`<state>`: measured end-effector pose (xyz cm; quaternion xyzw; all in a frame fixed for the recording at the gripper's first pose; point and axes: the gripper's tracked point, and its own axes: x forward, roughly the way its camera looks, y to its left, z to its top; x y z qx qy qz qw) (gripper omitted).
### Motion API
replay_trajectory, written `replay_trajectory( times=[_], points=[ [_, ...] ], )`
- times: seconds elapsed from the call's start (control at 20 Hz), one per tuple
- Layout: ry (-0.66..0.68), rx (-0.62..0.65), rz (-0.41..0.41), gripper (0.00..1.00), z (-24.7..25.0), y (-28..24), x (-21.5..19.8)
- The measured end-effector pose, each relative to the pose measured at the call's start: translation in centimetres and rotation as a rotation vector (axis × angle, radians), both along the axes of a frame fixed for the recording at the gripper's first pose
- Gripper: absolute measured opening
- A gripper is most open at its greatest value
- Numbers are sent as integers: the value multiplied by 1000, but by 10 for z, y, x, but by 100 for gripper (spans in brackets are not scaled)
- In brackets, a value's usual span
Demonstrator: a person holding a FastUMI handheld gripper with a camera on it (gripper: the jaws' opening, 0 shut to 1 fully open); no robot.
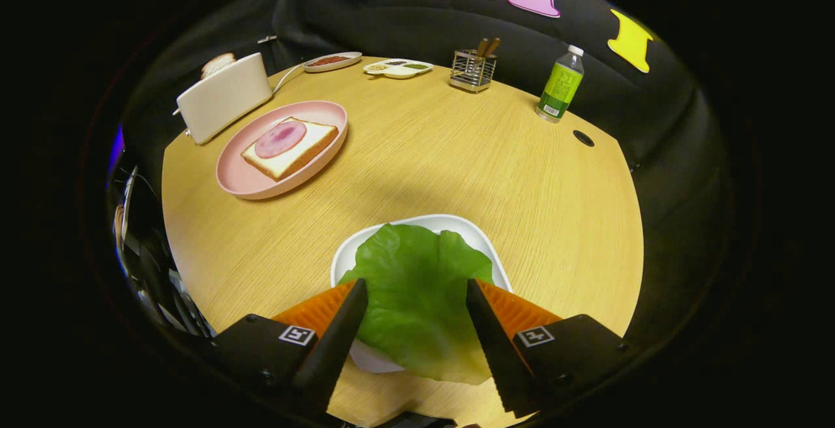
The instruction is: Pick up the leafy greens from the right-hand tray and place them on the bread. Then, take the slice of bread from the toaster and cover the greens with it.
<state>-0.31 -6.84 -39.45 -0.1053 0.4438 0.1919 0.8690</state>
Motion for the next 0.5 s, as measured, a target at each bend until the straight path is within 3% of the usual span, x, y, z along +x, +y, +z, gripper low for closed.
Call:
replay_trajectory(
  times=[0.05, 0.3, 0.4, 0.5],
  points=[
    [28, 24, 0, 90, -2, 1, -4],
    [11, 35, -9, 81, -3, 3, 0],
    [15, 32, -16, 58, -3, 3, 0],
    [13, 35, -34, 55, -2, 2, 3]
  ],
)
